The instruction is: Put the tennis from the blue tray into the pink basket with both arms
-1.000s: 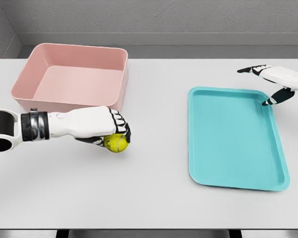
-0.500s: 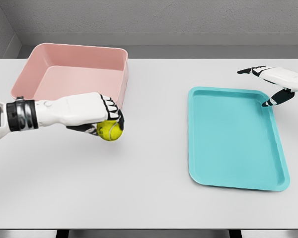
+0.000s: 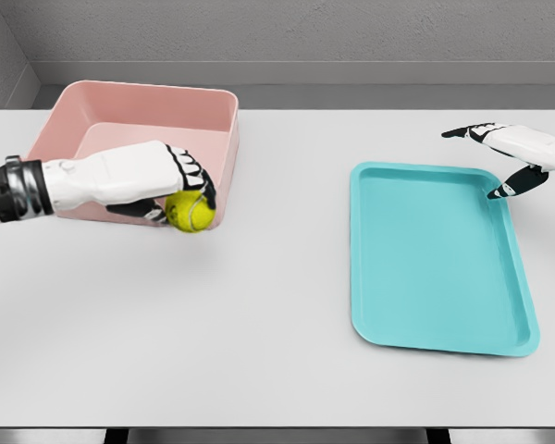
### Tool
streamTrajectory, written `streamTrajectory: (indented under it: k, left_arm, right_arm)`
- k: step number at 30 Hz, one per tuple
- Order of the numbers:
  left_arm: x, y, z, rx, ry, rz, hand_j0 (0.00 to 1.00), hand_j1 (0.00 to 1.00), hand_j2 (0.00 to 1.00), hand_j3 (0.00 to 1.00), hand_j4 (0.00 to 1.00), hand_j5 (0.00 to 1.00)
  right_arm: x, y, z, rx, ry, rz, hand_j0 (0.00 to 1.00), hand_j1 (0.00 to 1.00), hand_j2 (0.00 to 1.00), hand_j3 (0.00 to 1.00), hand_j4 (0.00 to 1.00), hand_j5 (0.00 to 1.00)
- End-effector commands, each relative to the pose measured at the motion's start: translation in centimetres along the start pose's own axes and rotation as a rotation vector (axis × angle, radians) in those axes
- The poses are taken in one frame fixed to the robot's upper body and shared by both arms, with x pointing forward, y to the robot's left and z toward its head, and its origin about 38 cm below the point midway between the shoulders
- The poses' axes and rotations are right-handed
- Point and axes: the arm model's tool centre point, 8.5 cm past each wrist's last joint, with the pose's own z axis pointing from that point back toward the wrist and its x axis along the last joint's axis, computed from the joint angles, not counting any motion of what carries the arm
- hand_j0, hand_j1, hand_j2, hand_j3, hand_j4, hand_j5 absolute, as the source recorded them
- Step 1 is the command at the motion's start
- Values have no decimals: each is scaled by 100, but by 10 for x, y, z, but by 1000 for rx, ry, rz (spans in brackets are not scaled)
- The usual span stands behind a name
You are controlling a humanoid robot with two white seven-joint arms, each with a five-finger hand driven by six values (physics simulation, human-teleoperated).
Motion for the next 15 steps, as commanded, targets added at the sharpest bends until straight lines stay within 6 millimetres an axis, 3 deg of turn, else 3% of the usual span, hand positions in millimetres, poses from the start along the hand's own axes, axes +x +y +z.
streamTrajectory:
  k: [1,15]
  left_arm:
    - [-6,2,2,10,16,13,56,56,56,56,56,56]
    - [-27,9,10,32,82,20,56,56,56,56,56,56]
  right_arm:
    - [0,-1,1,-6,0,-5,100,100,100,100,100,100]
    - [0,-1,0,-4,0,-5,100,100,100,100,100,100]
